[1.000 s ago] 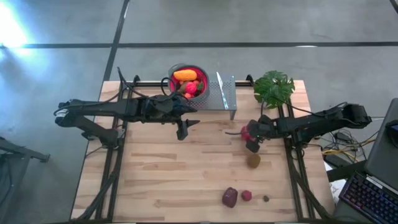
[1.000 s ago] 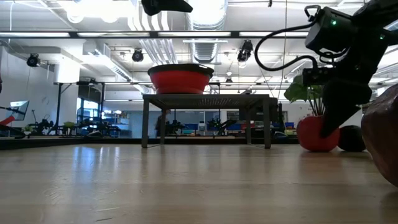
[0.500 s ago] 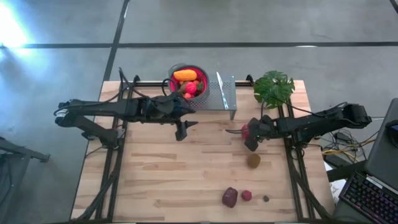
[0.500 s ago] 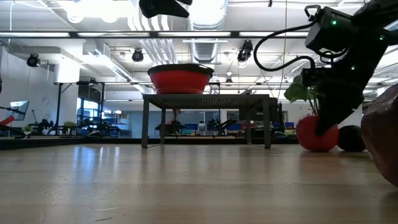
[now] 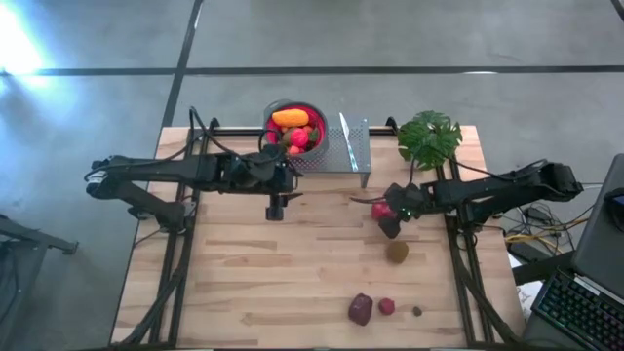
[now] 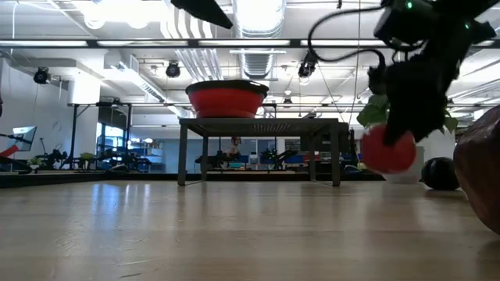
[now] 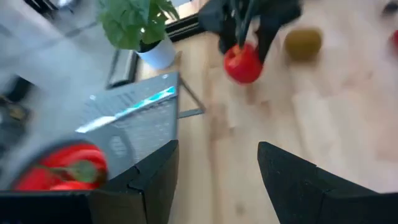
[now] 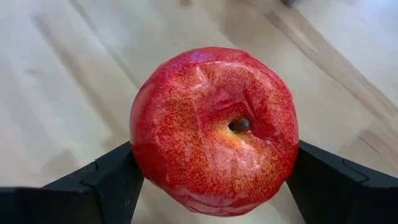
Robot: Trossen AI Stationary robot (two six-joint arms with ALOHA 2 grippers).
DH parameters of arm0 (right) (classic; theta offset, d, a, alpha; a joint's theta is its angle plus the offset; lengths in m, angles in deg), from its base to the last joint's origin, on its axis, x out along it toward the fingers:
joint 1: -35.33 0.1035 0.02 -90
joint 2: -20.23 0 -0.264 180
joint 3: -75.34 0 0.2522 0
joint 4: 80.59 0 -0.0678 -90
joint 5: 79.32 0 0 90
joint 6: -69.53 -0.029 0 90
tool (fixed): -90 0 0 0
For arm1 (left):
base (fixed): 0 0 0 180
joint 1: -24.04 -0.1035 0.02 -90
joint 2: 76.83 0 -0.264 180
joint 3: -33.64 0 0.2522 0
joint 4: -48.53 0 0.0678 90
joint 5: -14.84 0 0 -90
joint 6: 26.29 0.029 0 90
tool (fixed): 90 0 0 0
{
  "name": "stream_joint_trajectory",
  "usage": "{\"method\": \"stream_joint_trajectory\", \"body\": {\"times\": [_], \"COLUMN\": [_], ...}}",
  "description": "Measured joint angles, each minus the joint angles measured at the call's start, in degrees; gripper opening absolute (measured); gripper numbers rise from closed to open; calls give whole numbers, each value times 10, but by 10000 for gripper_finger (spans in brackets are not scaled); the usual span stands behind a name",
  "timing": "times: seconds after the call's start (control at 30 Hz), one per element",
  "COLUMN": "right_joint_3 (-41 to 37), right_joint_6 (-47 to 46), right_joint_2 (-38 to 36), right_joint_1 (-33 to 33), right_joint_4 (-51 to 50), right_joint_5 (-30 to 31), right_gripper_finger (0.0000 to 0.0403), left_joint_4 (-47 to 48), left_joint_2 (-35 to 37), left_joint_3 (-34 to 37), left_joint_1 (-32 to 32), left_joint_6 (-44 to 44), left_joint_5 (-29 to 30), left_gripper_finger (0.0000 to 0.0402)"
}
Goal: Pick & Place Fruit
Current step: Put the red apple into the red strainer bowl on the shelf
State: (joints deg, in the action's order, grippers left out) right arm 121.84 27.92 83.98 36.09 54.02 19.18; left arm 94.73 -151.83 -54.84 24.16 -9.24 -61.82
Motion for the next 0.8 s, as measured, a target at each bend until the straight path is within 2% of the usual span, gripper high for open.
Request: {"method": "stream_joint_trajectory", "body": {"times": [0.2, 0.3, 0.43, 0.53, 0.67, 0.73, 0.8], "right_joint_3": [72, 114, 159, 188, 215, 221, 223], "right_joint_6": [30, 59, 91, 126, 171, 195, 221], "right_joint_2": [0, 0, 0, 0, 0, 0, 0], "right_joint_1": [6, 20, 46, 71, 99, 108, 115], "right_joint_4": [-29, -45, -47, -46, -42, -35, -22], "right_joint_5": [-28, -30, -26, -10, 41, 61, 82], "right_gripper_finger": [328, 331, 326, 322, 329, 333, 334], "left_joint_4": [61, 66, 42, 40, 1, -51, -143], "left_joint_2": [-3, -7, -7, -7, -7, -7, -8], "left_joint_3": [2, 14, 40, 55, 87, 112, 145], "left_joint_1": [0, 0, 0, 0, 0, 0, 0], "left_joint_6": [89, 125, 126, 78, -2, -29, -53], "left_joint_5": [62, 67, 66, 66, 58, 39, -7], "left_gripper_finger": [225, 225, 225, 225, 225, 225, 225]}}
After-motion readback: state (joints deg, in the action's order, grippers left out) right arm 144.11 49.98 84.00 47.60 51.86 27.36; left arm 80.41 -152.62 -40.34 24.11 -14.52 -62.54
